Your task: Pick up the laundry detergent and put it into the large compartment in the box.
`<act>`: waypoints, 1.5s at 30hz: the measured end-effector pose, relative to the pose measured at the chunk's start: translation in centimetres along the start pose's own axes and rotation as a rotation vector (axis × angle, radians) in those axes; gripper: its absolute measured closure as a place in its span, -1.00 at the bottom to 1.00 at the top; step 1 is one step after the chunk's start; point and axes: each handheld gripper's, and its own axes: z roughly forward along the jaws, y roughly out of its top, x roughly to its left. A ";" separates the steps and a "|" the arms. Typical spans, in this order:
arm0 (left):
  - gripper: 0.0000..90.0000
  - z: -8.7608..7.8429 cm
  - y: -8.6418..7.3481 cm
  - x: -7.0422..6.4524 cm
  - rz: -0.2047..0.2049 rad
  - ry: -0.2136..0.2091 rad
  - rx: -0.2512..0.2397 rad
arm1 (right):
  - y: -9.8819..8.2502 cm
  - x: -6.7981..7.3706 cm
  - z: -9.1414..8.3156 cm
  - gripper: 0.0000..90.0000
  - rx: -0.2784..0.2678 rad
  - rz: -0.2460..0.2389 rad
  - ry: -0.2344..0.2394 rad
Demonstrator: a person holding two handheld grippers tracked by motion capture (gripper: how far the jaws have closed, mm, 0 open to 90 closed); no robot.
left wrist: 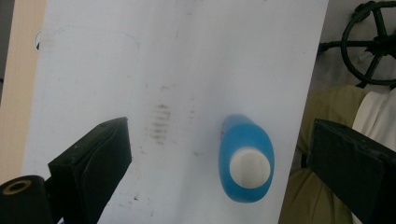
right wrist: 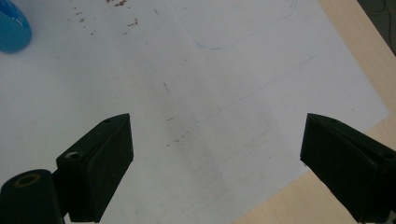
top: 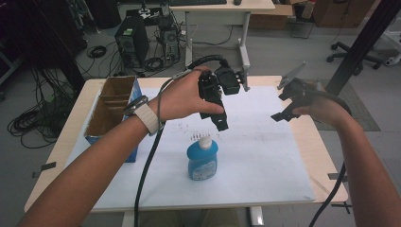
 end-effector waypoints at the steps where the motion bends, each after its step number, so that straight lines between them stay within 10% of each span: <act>1: -0.85 0.0 -0.1 -0.1 -0.001 0.003 0.002 | 0.0 0.0 0.0 -0.79 0.000 0.000 0.000; 45: -0.85 0.7 -2.8 -0.8 -0.064 -0.010 -0.006 | 0.2 0.3 0.5 -0.79 -0.001 -0.011 0.008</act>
